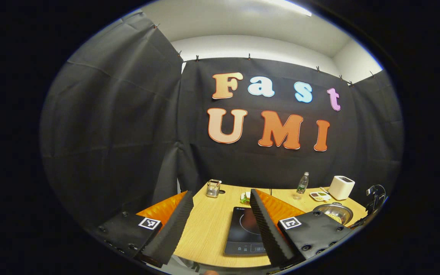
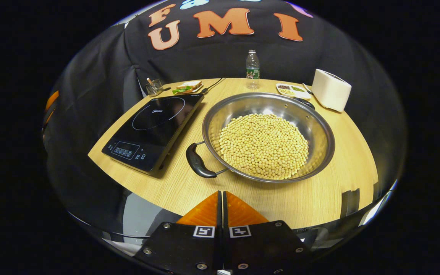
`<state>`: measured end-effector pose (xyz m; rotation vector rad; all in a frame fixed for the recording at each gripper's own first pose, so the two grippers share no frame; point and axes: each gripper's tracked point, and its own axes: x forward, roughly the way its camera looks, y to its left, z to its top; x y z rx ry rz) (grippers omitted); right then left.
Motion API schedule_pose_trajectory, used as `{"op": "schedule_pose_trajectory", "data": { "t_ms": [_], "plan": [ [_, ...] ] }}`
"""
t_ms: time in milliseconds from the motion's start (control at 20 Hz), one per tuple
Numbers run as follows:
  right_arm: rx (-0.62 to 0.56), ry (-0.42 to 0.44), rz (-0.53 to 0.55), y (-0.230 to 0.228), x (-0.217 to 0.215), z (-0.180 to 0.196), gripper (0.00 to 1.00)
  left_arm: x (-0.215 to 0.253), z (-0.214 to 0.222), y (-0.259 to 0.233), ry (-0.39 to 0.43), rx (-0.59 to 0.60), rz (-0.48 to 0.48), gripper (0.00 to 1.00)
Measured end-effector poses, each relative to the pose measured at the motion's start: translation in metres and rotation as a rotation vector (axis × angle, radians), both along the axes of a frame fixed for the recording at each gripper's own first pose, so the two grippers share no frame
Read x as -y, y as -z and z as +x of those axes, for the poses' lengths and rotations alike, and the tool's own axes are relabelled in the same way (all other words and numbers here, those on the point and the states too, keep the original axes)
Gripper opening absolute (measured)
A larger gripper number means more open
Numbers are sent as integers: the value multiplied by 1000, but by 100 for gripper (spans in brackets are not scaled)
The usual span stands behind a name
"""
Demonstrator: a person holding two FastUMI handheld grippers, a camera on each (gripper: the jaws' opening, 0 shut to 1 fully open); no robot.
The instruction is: First push the handle of the pot to place it horizontally, then grasp the pot with both hands and set it on the induction cooktop.
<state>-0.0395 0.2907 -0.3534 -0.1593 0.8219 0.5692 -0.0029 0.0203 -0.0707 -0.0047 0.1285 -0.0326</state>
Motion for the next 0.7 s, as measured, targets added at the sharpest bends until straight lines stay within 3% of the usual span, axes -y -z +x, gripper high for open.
{"op": "schedule_pose_trajectory", "data": {
  "t_ms": [350,700],
  "plan": [
    [-20,-14,-19,9,-23,13,0,-11,3,-5,-20,25,55,98],
    [-33,-37,14,9,-53,22,0,-5,2,-4,-8,22,35,98]
  ]
}}
